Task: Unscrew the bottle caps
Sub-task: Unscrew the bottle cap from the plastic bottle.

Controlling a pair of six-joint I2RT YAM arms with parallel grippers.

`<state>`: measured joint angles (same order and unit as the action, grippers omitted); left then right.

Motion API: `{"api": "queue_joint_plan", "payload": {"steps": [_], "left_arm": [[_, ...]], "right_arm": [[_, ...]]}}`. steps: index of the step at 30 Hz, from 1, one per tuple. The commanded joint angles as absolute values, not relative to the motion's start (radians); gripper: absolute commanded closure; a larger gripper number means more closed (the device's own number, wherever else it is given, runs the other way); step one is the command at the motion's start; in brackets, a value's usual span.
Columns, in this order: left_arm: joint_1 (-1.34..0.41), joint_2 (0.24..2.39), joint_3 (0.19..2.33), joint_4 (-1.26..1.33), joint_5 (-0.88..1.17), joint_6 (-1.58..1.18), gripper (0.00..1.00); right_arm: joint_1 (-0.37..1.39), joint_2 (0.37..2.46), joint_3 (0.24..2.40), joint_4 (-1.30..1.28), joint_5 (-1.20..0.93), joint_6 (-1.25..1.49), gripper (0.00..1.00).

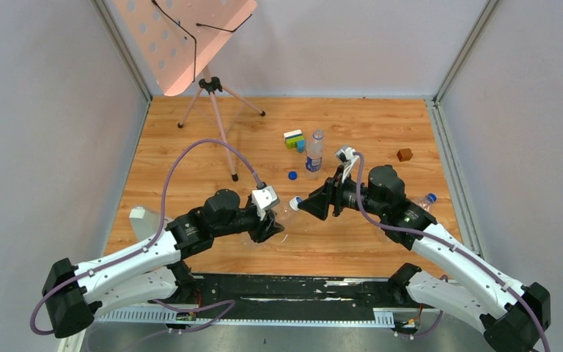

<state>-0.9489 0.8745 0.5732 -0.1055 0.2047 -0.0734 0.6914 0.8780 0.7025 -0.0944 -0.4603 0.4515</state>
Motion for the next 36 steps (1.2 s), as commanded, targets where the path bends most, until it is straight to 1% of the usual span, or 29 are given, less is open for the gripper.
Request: {"api": "queue_joint_plan", "payload": {"steps": [1,4,11,17,20,24,28,31,36], "left_arm": [[-0.979,0.868,0.571,0.017,0.096,-0.092,1.0],[-1.011,0.887,0.58,0.043,0.06,-0.106,1.0],[-1.031,0.928,0.602,0.052,0.005,-0.159,1.0],[-1.033,0.946,0.616,0.065,-0.063,-0.211,1.0],[-1.033,0.954,0.615,0.076,-0.067,-0.24,1.0],[-1.037,0.971,0.618,0.1,-0.049,-0.258,1.0],[-1.044,0.979,0.619,0.115,-0.058,-0.277,1.0],[-1.043,0.977,0.617,0.122,-0.069,-0.294,1.0],[-1.044,0.985,0.602,0.163,-0.065,-0.327,1.0]], "right_arm": [[0.689,0.859,0.717,-0.015,-0.346,0.694,0.36],[0.689,0.854,0.682,0.089,-0.323,0.752,0.36],[0.701,0.913,0.721,0.054,-0.307,0.742,0.35],[0.755,0.942,0.708,0.114,-0.227,0.759,0.38],[0.787,0.959,0.708,0.126,-0.148,0.755,0.42],[0.811,0.995,0.711,0.152,-0.099,0.757,0.49],[0.827,1.022,0.711,0.17,-0.073,0.764,0.59],[0.837,1.02,0.694,0.202,-0.058,0.775,0.7],[0.838,1.001,0.662,0.266,-0.069,0.793,0.97]]}}
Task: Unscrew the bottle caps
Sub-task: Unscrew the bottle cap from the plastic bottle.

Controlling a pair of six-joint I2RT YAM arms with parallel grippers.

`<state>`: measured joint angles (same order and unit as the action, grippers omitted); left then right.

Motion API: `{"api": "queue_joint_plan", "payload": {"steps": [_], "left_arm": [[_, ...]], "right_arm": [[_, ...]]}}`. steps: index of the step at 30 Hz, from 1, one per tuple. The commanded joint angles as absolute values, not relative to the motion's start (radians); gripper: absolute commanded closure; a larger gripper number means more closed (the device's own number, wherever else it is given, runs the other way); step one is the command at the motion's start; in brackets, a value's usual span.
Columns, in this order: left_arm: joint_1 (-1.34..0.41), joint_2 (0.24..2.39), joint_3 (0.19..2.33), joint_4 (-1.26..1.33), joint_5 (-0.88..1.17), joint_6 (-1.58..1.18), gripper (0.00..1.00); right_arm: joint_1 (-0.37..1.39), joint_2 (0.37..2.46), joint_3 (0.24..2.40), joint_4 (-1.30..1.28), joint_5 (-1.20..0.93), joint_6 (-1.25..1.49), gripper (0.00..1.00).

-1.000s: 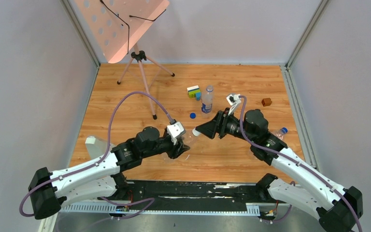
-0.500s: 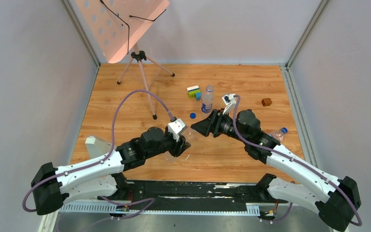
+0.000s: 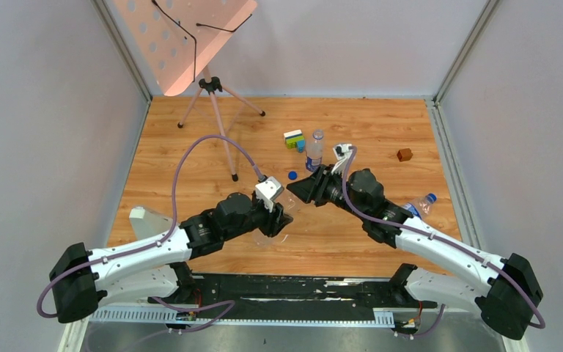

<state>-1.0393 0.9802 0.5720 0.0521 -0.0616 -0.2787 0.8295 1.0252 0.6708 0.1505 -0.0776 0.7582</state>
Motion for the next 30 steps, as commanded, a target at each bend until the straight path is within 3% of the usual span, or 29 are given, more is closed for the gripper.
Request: {"api": "queue_joint_plan", "payload": {"steps": [1,7,25,27,28,29,30], "left_arm": [[-1.044,0.986,0.592,0.174,-0.057,-0.346,1.0],[-1.044,1.021,0.536,0.371,0.053,-0.424,1.0],[-0.956,0.99,0.418,0.75,0.531,-0.537,1.0],[-0.953,0.976,0.424,0.726,0.543,-0.528,1.0],[-0.953,0.97,0.429,0.672,0.523,-0.521,1.0],[-0.952,0.957,0.445,0.639,0.496,-0.492,1.0],[-0.952,0.95,0.456,0.552,0.479,-0.47,1.0]], "right_arm": [[0.839,0.998,0.657,0.281,-0.077,0.794,1.0],[0.834,0.98,0.603,0.494,-0.209,0.788,1.0],[0.713,1.004,0.611,0.954,-1.03,0.857,1.0],[0.713,1.006,0.625,0.931,-1.047,0.863,1.0],[0.713,0.993,0.632,0.862,-0.989,0.846,0.99],[0.714,0.967,0.64,0.751,-0.914,0.81,0.87],[0.718,0.938,0.651,0.639,-0.8,0.772,0.67]]}}
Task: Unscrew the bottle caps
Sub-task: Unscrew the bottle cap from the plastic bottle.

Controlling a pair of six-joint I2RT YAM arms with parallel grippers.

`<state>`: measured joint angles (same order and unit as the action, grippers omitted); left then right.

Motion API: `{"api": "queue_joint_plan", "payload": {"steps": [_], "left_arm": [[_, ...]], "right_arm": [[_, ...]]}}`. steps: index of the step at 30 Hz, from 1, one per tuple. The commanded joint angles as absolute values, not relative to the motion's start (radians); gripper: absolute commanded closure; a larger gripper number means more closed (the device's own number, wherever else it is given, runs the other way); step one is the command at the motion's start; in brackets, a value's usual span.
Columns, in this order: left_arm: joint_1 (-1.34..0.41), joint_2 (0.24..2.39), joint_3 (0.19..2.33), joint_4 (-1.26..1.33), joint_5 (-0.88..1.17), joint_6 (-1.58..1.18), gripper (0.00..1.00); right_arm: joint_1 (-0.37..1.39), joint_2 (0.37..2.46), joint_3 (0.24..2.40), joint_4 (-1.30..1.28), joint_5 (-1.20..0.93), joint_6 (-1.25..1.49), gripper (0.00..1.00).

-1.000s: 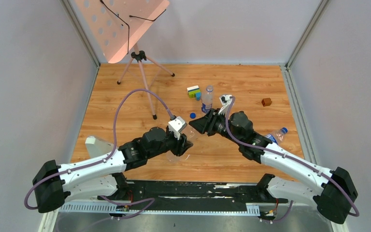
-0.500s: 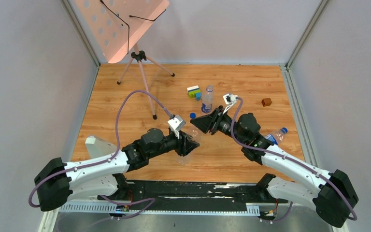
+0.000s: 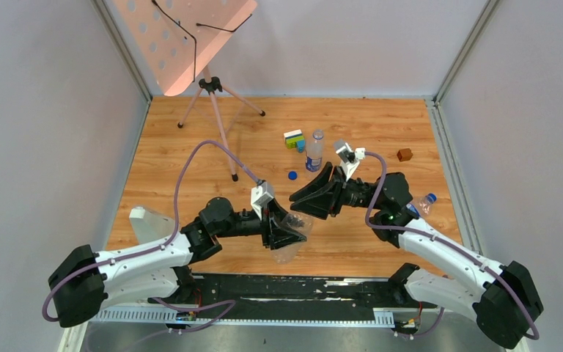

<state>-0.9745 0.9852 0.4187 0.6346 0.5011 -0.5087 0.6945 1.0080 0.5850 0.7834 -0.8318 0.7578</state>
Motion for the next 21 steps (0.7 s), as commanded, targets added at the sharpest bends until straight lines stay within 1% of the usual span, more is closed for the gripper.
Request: {"api": "queue_joint_plan", "payload": {"steps": [1,3,4,5,6,8,12,15,18,20,21], "left_arm": [[-0.952,0.934,0.479,0.503,0.434,-0.431,1.0],[-0.957,0.912,0.511,0.373,0.348,-0.378,1.0],[-0.964,0.905,0.519,0.302,0.314,-0.363,1.0],[-0.97,0.892,0.533,0.274,0.249,-0.337,1.0],[-0.984,0.882,0.539,0.234,0.217,-0.328,1.0],[-1.005,0.877,0.552,0.204,0.138,-0.312,1.0],[-1.054,0.893,0.571,0.188,0.017,-0.313,1.0],[-1.085,0.908,0.585,0.185,-0.087,-0.318,1.0],[-1.108,0.919,0.589,0.19,-0.136,-0.328,1.0],[-1.114,0.926,0.594,0.185,-0.161,-0.335,1.0],[-1.116,0.93,0.597,0.179,-0.175,-0.338,1.0]], "right_arm": [[0.719,0.914,0.666,0.513,-0.682,0.742,0.54],[0.719,0.871,0.682,0.358,-0.491,0.712,0.42],[0.72,0.853,0.677,0.325,-0.422,0.714,0.39],[0.719,0.837,0.666,0.314,-0.372,0.716,0.36],[0.719,0.824,0.659,0.301,-0.318,0.73,0.35],[0.722,0.816,0.657,0.277,-0.282,0.746,0.35],[0.748,0.831,0.663,0.231,-0.186,0.753,0.36],[0.78,0.849,0.673,0.205,-0.123,0.743,0.38],[0.811,0.871,0.69,0.188,-0.076,0.731,0.41],[0.83,0.883,0.696,0.189,-0.048,0.731,0.45],[0.838,0.889,0.698,0.192,-0.037,0.733,0.5]]}}
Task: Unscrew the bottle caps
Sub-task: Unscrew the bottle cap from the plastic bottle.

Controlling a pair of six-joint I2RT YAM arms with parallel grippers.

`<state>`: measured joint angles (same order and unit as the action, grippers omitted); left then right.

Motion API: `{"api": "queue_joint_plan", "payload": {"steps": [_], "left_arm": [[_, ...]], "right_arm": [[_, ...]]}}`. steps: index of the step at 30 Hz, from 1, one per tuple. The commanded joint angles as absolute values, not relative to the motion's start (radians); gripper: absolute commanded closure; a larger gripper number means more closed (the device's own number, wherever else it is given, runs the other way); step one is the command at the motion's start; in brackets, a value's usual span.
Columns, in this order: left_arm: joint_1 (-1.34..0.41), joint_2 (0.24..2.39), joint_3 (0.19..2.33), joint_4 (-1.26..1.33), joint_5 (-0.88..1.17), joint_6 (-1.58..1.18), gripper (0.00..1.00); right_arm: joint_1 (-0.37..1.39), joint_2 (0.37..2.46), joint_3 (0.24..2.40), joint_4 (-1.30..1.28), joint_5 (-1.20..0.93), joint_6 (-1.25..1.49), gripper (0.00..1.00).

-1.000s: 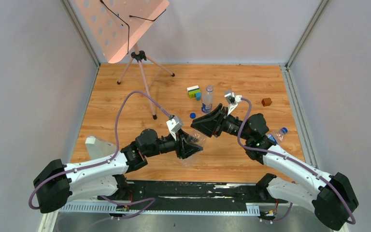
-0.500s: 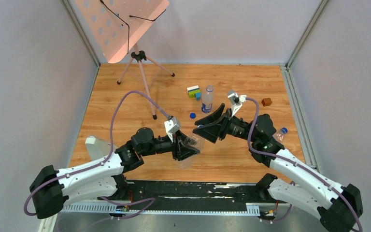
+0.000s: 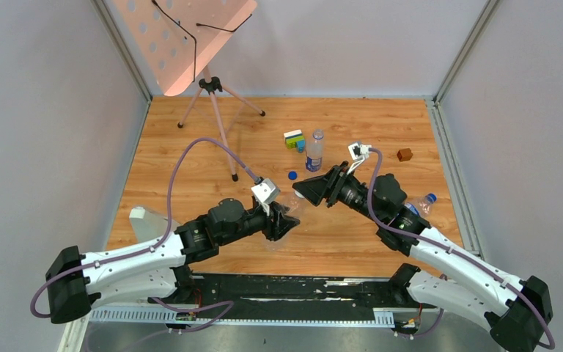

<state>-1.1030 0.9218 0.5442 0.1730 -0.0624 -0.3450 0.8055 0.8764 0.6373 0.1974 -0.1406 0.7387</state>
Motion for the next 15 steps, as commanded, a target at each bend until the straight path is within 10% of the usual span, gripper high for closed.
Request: {"api": "queue_joint_plan", "payload": {"steps": [1,8,15], "left_arm": [[-1.118,0.935,0.602,0.177,-0.18,-0.34,1.0],[-1.124,0.941,0.606,0.169,-0.187,-0.341,1.0],[-1.124,0.934,0.567,0.254,-0.106,-0.352,1.0]], "right_arm": [[0.845,0.894,0.697,0.198,-0.03,0.733,0.53],[0.858,0.909,0.675,0.248,-0.02,0.754,0.98],[0.852,0.888,0.624,0.372,-0.115,0.739,1.0]]}}
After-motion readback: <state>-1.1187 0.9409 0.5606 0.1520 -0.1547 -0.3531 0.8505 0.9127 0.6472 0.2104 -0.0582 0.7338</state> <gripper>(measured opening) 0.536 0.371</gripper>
